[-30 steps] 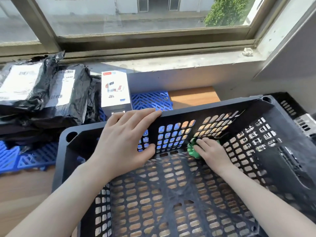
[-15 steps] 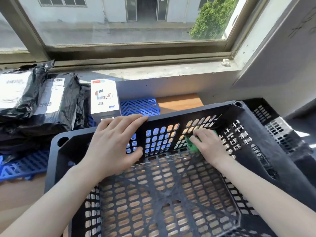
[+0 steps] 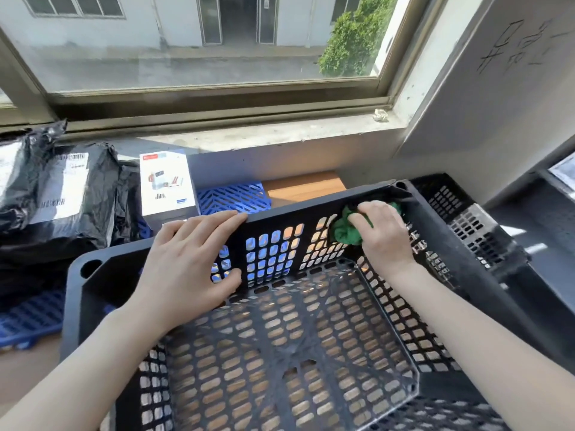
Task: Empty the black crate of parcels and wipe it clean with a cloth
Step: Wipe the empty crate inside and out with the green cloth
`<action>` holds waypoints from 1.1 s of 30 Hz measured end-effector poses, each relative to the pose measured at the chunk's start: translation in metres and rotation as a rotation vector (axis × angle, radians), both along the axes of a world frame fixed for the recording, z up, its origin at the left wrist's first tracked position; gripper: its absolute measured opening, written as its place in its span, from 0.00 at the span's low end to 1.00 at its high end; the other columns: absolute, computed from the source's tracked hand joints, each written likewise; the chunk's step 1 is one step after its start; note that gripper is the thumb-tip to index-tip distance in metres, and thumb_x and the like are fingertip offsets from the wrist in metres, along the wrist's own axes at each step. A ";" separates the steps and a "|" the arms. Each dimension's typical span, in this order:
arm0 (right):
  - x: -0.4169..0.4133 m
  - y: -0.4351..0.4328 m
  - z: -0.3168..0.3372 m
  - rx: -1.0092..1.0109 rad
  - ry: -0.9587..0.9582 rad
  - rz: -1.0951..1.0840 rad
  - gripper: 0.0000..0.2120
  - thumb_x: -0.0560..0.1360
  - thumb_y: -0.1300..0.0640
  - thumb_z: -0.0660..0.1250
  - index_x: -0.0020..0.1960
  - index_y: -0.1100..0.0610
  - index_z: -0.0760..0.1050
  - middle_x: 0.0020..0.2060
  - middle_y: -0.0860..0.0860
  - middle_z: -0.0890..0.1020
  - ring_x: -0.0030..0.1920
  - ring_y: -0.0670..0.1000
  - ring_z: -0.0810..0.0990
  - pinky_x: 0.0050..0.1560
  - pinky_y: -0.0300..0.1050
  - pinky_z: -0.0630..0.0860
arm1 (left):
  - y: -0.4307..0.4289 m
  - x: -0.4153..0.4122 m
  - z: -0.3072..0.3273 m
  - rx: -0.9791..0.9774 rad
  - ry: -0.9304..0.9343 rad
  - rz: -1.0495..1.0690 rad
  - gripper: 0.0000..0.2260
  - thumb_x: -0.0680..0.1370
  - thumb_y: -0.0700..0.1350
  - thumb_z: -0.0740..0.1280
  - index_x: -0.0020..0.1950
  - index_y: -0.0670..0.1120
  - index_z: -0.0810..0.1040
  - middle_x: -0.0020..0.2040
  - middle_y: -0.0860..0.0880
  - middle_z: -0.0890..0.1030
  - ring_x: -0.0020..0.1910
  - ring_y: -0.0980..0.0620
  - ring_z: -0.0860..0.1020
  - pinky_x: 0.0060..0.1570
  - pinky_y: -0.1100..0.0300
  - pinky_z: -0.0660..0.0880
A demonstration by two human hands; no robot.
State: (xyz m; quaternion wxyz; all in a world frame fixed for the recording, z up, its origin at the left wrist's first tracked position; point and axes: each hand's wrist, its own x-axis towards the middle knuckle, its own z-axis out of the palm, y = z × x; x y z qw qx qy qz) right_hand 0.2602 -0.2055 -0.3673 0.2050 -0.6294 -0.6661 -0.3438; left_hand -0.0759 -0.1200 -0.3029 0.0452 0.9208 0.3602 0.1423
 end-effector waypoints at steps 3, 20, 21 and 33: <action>0.001 0.000 -0.033 -0.069 0.021 0.019 0.09 0.75 0.68 0.61 0.46 0.64 0.80 0.45 0.61 0.80 0.49 0.59 0.76 0.45 0.55 0.77 | 0.001 -0.001 0.000 -0.001 -0.002 -0.003 0.33 0.69 0.57 0.64 0.75 0.54 0.66 0.71 0.59 0.71 0.65 0.54 0.73 0.62 0.56 0.62; 0.011 -0.002 -0.128 -0.566 0.048 0.048 0.17 0.57 0.69 0.78 0.43 0.60 0.80 0.44 0.58 0.81 0.43 0.58 0.80 0.39 0.50 0.78 | 0.001 0.003 -0.001 0.016 -0.017 -0.003 0.32 0.69 0.57 0.64 0.73 0.53 0.68 0.70 0.60 0.71 0.64 0.52 0.75 0.61 0.51 0.67; 0.011 -0.001 -0.124 -0.573 0.034 0.054 0.16 0.57 0.69 0.77 0.43 0.60 0.80 0.44 0.58 0.81 0.43 0.59 0.80 0.38 0.49 0.78 | 0.001 0.004 0.000 0.016 -0.018 -0.003 0.32 0.69 0.57 0.63 0.73 0.53 0.69 0.70 0.60 0.71 0.63 0.52 0.75 0.60 0.51 0.67; 0.021 -0.003 -0.032 -0.299 -0.121 0.112 0.08 0.67 0.73 0.65 0.38 0.61 0.74 0.40 0.58 0.79 0.39 0.58 0.77 0.33 0.48 0.75 | -0.002 0.001 0.003 -0.004 -0.021 0.003 0.31 0.69 0.59 0.61 0.73 0.54 0.68 0.68 0.57 0.74 0.62 0.51 0.75 0.59 0.51 0.66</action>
